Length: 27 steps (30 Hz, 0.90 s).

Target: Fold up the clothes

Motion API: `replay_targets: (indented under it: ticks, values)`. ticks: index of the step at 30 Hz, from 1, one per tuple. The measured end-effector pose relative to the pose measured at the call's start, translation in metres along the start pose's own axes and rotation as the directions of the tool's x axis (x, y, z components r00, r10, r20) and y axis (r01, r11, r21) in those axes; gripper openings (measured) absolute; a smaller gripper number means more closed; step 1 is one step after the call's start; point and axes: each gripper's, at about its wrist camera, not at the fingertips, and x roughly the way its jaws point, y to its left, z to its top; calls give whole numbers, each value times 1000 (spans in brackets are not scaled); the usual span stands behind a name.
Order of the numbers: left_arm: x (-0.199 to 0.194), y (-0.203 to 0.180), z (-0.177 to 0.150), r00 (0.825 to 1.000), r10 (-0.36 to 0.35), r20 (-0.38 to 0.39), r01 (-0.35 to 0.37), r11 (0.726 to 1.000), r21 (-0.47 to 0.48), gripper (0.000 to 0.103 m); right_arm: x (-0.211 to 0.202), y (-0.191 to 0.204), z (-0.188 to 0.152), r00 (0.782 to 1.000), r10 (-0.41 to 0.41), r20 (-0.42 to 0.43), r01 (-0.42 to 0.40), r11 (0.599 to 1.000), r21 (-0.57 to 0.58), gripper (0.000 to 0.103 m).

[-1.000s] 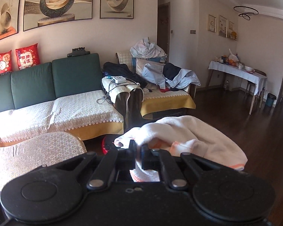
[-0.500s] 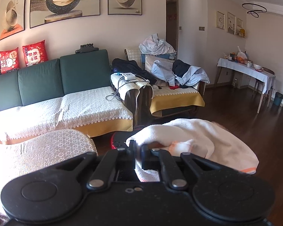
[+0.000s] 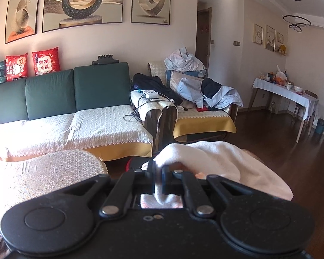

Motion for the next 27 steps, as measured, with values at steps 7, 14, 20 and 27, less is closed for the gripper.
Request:
replay_targets:
  ticks: [7, 14, 20, 27]
  values:
    - [-22, 31, 8, 1000, 3, -7, -3, 998, -61, 9, -5, 7, -23, 995, -79, 58, 86, 988, -128, 103]
    - [-44, 79, 2, 996, 78, -42, -84, 984, -159, 7, -18, -13, -64, 980, -159, 118, 173, 979, -112, 103]
    - [-53, 60, 3, 999, 16, -36, -16, 1000, -2, 7, -15, -19, -86, 989, -133, 70, 141, 982, -128, 103]
    - [-48, 9, 26, 991, -131, -11, 131, 988, 81, 8, -35, -25, -96, 990, -128, 63, 135, 984, -117, 103]
